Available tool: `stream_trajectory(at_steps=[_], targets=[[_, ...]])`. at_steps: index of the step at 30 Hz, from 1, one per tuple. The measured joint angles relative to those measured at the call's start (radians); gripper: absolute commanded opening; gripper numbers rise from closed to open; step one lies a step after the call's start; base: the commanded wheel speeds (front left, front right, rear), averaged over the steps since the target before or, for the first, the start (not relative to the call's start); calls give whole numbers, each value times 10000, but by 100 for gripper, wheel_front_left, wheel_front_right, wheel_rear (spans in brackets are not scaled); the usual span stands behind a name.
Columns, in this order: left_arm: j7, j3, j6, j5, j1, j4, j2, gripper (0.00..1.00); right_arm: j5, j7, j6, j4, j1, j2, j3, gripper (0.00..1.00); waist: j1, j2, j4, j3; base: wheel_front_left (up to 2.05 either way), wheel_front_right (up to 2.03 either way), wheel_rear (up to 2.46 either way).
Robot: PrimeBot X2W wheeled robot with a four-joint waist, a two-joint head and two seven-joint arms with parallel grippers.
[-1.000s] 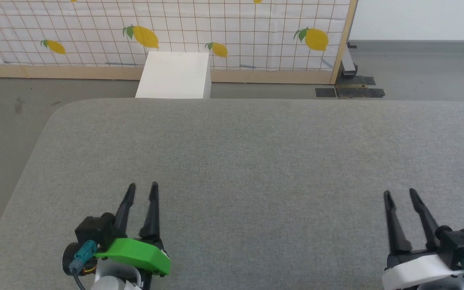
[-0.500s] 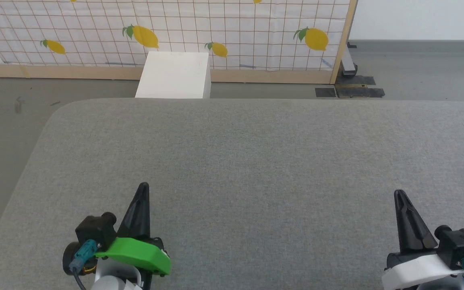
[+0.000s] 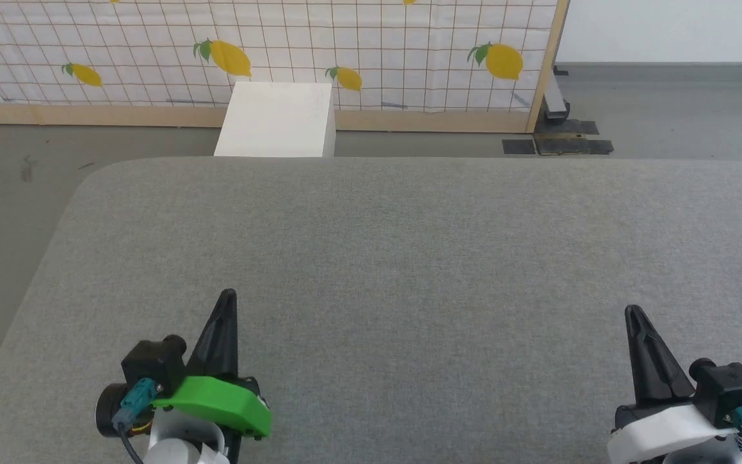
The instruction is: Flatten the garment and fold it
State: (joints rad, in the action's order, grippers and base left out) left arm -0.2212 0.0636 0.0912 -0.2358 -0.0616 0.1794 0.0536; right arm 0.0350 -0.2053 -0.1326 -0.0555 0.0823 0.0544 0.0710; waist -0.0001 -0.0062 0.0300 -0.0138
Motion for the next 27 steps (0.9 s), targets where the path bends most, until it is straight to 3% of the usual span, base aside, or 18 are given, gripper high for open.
stream_trajectory(at_steps=[27], targets=[[527,-161,-221,569,57,-431,0,0,-81,485,2,111,-127,-2,-169,0,0,0,-75,34,0,0,0]])
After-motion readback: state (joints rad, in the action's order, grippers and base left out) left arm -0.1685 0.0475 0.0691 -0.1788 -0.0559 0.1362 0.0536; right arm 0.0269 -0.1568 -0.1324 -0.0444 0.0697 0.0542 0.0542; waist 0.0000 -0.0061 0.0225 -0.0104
